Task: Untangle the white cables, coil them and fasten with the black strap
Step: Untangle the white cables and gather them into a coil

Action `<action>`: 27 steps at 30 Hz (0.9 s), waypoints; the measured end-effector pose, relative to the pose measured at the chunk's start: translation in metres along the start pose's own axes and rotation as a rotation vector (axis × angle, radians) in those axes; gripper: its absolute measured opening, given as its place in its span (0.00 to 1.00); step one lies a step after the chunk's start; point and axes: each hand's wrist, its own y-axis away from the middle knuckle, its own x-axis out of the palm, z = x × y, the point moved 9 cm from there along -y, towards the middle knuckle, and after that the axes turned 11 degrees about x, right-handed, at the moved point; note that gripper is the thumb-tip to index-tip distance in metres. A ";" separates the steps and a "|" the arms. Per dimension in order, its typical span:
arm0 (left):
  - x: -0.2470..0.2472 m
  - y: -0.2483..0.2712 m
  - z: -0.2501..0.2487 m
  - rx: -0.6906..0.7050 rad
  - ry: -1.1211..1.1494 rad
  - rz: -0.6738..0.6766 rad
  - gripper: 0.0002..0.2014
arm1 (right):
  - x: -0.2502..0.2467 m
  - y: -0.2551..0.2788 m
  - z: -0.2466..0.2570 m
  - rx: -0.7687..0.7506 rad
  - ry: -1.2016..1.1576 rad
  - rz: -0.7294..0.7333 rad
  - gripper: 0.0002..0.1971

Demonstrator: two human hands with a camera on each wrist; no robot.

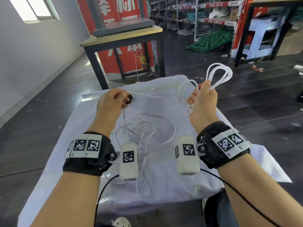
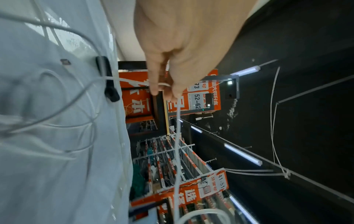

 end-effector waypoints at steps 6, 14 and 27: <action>-0.013 -0.003 -0.048 0.414 -0.262 -0.128 0.08 | 0.004 -0.001 0.000 -0.068 0.153 0.009 0.17; 0.022 0.011 -0.047 0.332 -0.432 0.510 0.06 | -0.003 -0.004 0.011 -0.268 0.500 -0.085 0.16; 0.065 0.043 -0.052 0.220 -0.100 0.791 0.06 | 0.049 0.013 -0.043 -0.202 1.114 0.381 0.07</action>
